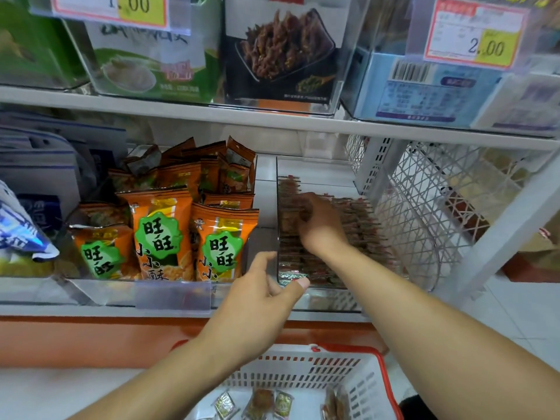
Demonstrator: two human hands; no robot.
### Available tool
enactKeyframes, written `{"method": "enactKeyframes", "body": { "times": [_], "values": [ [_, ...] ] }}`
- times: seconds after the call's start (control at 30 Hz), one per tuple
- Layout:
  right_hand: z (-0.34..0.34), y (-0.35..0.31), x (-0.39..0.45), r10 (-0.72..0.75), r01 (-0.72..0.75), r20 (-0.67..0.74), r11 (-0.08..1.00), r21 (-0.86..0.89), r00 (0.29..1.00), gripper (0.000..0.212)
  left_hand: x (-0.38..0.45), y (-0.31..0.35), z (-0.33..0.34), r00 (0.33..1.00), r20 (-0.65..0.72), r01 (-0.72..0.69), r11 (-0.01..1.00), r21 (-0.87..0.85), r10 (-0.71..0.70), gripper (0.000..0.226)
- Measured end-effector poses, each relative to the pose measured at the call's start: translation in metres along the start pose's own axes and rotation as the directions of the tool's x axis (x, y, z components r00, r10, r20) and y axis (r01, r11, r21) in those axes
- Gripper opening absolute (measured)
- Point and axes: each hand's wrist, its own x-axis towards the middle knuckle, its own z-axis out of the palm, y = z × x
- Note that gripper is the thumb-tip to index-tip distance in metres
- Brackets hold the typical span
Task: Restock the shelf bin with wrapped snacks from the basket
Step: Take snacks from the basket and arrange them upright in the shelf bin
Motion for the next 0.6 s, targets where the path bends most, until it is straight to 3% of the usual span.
{"method": "enactKeyframes", "body": {
  "times": [0.1, 0.33, 0.4, 0.47, 0.53, 0.6],
  "values": [
    [0.004, -0.004, -0.004, -0.017, 0.02, 0.064, 0.999, -0.05, 0.998, 0.06, -0.001, -0.001, 0.002, 1.0, 0.019, -0.01, 1.0, 0.01, 0.01, 0.077],
    [-0.003, -0.005, -0.011, -0.059, 0.06, 0.066, 0.998, -0.011, 0.996, 0.058, -0.003, -0.009, 0.003, 0.998, -0.02, -0.056, 0.998, 0.028, 0.056, 0.079],
    [-0.008, -0.006, -0.016, -0.056, 0.056, 0.03, 0.998, 0.007, 0.998, 0.064, -0.005, -0.009, 0.001, 0.992, -0.108, -0.062, 0.998, 0.026, 0.065, 0.058],
    [-0.016, -0.01, -0.025, -0.125, 0.128, -0.115, 0.992, 0.022, 0.986, 0.058, -0.006, -0.009, -0.003, 0.986, -0.146, -0.074, 0.996, 0.041, 0.079, 0.028],
    [-0.024, -0.015, -0.044, -0.279, 0.322, -0.303, 0.941, 0.103, 0.911, 0.042, -0.009, -0.013, -0.007, 0.993, -0.057, -0.095, 0.99, 0.103, 0.101, 0.021],
    [-0.022, -0.013, -0.075, -0.531, 0.616, -0.401, 0.779, 0.116, 0.747, 0.029, -0.015, -0.025, -0.008, 0.991, 0.096, -0.119, 0.961, 0.251, 0.097, 0.023]
  ]
}}
